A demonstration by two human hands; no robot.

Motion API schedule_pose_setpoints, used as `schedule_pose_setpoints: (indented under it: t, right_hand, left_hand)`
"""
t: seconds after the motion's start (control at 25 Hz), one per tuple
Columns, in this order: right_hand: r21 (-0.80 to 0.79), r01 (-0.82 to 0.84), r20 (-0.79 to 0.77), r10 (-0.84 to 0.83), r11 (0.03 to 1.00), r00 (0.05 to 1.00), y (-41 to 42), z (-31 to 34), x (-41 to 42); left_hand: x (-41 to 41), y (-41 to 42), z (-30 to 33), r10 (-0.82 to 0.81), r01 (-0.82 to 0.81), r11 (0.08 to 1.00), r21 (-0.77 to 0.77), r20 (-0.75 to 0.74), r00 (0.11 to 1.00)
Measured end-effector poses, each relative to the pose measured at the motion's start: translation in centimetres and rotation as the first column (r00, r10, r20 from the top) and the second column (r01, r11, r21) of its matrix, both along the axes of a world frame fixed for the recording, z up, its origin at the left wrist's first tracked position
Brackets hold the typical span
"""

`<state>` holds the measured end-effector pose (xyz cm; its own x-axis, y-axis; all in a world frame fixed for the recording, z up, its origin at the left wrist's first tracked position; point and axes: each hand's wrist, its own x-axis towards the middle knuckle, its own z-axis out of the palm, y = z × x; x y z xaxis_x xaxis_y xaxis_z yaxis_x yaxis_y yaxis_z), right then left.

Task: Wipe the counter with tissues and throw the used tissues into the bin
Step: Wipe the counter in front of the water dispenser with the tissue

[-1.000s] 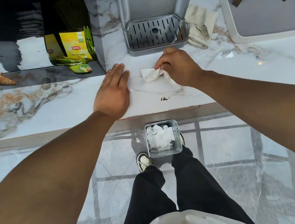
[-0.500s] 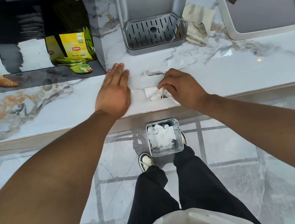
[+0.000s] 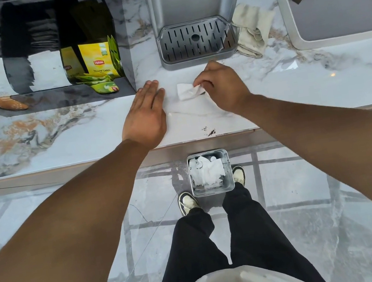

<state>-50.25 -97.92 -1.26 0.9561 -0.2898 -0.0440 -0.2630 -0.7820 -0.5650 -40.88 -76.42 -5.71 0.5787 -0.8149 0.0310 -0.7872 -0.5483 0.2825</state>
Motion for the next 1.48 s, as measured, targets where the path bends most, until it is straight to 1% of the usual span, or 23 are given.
schedule_pose_setpoints:
  t: [0.08,0.2,0.28,0.36,0.44,0.48,0.56,0.6,0.68,0.76,0.84,0.88,0.96,1.0,1.04,1.08,1.12,1.16,1.24,1.28,1.32,1.36,1.48]
  right_hand:
    - [-0.003,-0.044,0.036,0.044,0.999,0.998,1.1,-0.6,-1.6]
    - [0.025,-0.204,0.109,0.2,0.979,0.974,2.7,-0.9,-5.8]
    - [0.07,-0.301,0.077,0.295,0.951,0.952,3.0,-0.6,-8.0]
    - [0.151,-0.331,0.0,0.335,0.931,0.942,2.9,-0.2,-9.3]
    - [0.184,-0.295,0.012,0.298,0.937,0.954,2.0,0.5,-8.6]
    - [0.154,-0.26,0.051,0.255,0.953,0.966,1.3,0.6,-7.4]
    - [0.031,-0.173,0.111,0.168,0.984,0.979,-0.7,0.6,-3.9]
    - [-0.027,-0.114,0.098,0.116,0.993,0.988,-1.8,0.5,-2.2]
    - [-0.075,0.013,0.024,-0.011,0.997,1.0,-2.9,-0.2,-0.3]
    - [-0.129,0.07,0.027,-0.067,0.989,0.997,-2.1,-0.9,-1.1]
    - [-0.142,0.002,0.097,0.012,0.99,0.995,0.4,-1.3,-4.3]
    - [-0.12,-0.082,0.109,0.095,0.989,0.989,1.7,-1.4,-6.5]
    - [-0.046,-0.297,0.072,0.3,0.954,0.951,3.4,-1.0,-10.1]
    - [-0.017,-0.356,0.053,0.356,0.934,0.933,3.4,-0.8,-10.7]
    - [0.011,-0.346,0.078,0.344,0.938,0.936,2.9,-0.5,-10.2]
    - [0.008,-0.254,0.128,0.251,0.967,0.959,1.9,-0.6,-9.1]
    - [-0.03,-0.104,0.163,0.108,0.994,0.981,0.7,-0.6,-7.5]
    - [-0.089,0.056,0.162,-0.041,0.994,0.986,-0.8,-0.6,-5.7]
    - [-0.186,0.297,0.058,-0.291,0.937,0.955,-3.2,-1.0,-2.9]
    - [-0.206,0.361,0.008,-0.368,0.909,0.93,-3.3,-1.3,-2.4]
    - [-0.226,0.385,-0.019,-0.399,0.895,0.917,-2.8,-1.6,-2.3]
    - [-0.242,0.363,-0.02,-0.379,0.9,0.925,-1.7,-1.7,-2.8]
    - [-0.147,0.13,0.08,-0.119,0.981,0.99,3.4,-1.5,-6.4]
  left_hand:
    - [0.0,-0.1,-0.1,0.0,0.0,1.0,-0.009,0.0,1.0]
    - [0.1,0.0,-0.1,-0.001,0.001,1.0,-0.014,-0.001,1.0]
    - [0.0,0.0,0.0,-0.004,0.004,1.0,-0.015,-0.004,1.0]
    - [0.0,0.1,-0.1,-0.006,0.006,1.0,-0.013,-0.004,1.0]
    - [0.0,0.1,-0.1,-0.004,0.004,1.0,-0.016,0.004,1.0]
    - [0.0,0.0,-0.1,0.0,0.0,1.0,-0.016,0.006,1.0]
    - [0.0,0.0,-0.1,0.007,-0.007,1.0,-0.012,0.007,1.0]
    - [-0.1,0.0,-0.1,0.006,-0.006,1.0,-0.016,0.008,1.0]
    - [0.0,0.1,-0.2,-0.001,0.001,1.0,-0.025,0.007,1.0]
    - [0.1,0.0,-0.4,0.0,0.0,1.0,-0.03,0.001,1.0]
    - [0.2,0.0,-0.5,0.004,-0.004,0.999,-0.032,-0.002,1.0]
    - [0.2,0.1,-0.4,0.003,-0.003,0.999,-0.032,-0.006,1.0]
    - [0.1,0.1,-0.3,-0.004,0.003,0.999,-0.033,-0.014,1.0]
    - [0.0,0.1,-0.3,-0.006,0.005,0.999,-0.032,-0.013,1.0]
    - [0.1,0.1,-0.3,-0.007,0.007,0.999,-0.031,-0.009,1.0]
    - [0.1,0.1,-0.3,-0.007,0.006,0.999,-0.033,-0.006,1.0]
    - [0.0,0.1,-0.3,-0.005,0.005,0.999,-0.035,-0.004,1.0]
    - [0.0,0.1,-0.4,-0.004,0.004,0.999,-0.035,-0.002,1.0]
    - [0.0,0.1,-0.4,-0.007,0.007,0.999,-0.032,0.003,1.0]
    - [0.0,0.1,-0.5,-0.009,0.009,0.999,-0.03,0.004,1.0]
    - [0.1,0.2,-0.5,-0.009,0.01,1.0,-0.026,0.006,1.0]
    - [0.1,0.2,-0.5,-0.009,0.009,1.0,-0.024,0.006,1.0]
    - [0.1,0.2,-0.4,-0.005,0.005,1.0,-0.024,0.007,1.0]
